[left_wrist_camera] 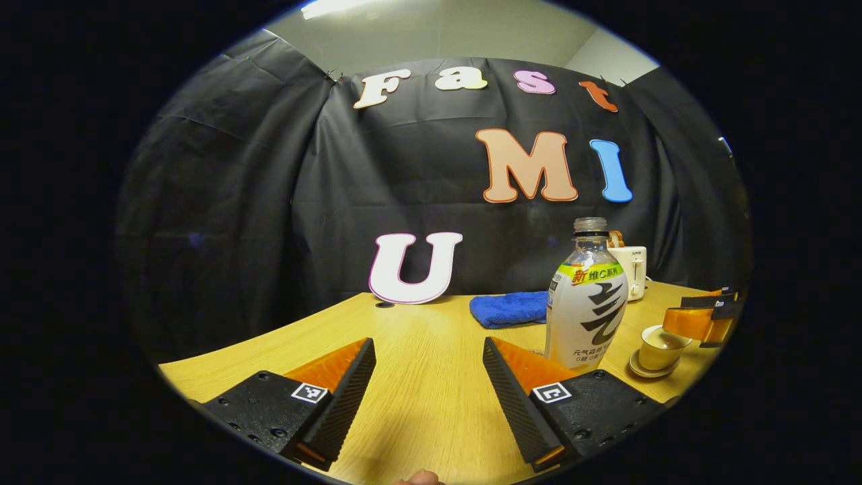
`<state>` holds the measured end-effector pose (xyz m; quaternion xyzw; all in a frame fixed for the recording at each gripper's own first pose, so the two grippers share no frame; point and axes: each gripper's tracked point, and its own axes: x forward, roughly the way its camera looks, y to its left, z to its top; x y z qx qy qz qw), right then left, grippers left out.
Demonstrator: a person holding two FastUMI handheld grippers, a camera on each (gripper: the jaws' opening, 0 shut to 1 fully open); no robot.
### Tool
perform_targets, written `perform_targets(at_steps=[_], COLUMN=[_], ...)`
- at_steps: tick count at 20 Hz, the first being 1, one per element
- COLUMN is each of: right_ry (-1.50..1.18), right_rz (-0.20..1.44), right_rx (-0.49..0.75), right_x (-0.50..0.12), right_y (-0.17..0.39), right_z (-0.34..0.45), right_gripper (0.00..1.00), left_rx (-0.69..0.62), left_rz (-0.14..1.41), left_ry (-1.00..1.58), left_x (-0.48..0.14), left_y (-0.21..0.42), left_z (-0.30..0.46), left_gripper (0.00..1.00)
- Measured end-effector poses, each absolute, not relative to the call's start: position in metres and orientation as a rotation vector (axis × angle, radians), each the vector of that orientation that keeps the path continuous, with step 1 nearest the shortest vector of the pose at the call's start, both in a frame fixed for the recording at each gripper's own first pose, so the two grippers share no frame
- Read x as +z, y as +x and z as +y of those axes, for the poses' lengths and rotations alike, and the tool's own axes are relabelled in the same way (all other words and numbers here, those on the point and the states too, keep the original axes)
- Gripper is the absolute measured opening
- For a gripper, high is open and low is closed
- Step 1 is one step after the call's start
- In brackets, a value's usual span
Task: Open the teacup lid with one hand, grasp the water bottle and pour water into the teacup with the other hand; after pouring, place the water bottle on the coaster and then close the teacup lid.
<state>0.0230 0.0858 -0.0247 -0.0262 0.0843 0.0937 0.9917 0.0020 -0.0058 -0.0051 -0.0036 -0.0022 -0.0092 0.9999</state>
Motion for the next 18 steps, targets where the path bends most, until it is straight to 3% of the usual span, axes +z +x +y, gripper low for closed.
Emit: perform_targets(at_steps=[2, 4, 7, 9, 11, 14, 15, 18], right_ry=[-0.072, -0.085, -0.105, -0.104, -0.103, -0.07, -0.057, -0.004], right_rz=[0.158, 0.161, 0.169, 0.172, 0.16, 0.16, 0.163, 0.157], right_rx=[0.175, 0.176, 0.178, 0.182, 0.176, 0.183, 0.19, 0.191], right_x=[-0.024, -0.028, -0.03, -0.032, -0.03, -0.031, -0.03, -0.03], right_y=[0.025, 0.023, 0.024, 0.021, 0.024, 0.022, 0.023, 0.025], right_z=[0.083, 0.084, 0.087, 0.088, 0.086, 0.086, 0.088, 0.085], right_gripper=[0.67, 0.47, 0.48, 0.44, 0.33, 0.33, 0.28, 0.26], left_rx=[-0.019, -0.019, -0.019, -0.019, -0.019, -0.019, -0.02, -0.03], left_rz=[-0.005, -0.004, -0.004, -0.004, -0.004, -0.003, -0.003, 0.001], left_ry=[-0.007, -0.007, -0.007, -0.007, -0.007, -0.007, -0.007, -0.007], left_x=[-0.005, -0.005, -0.005, -0.005, -0.005, -0.005, -0.005, -0.006], left_y=[0.001, 0.0, 0.0, 0.001, 0.0, 0.0, 0.001, 0.001], left_z=[-0.006, -0.006, -0.005, -0.006, -0.005, -0.006, -0.006, -0.007], left_gripper=[0.94, 0.94, 0.94, 0.94, 0.94, 0.94, 0.94, 0.94])
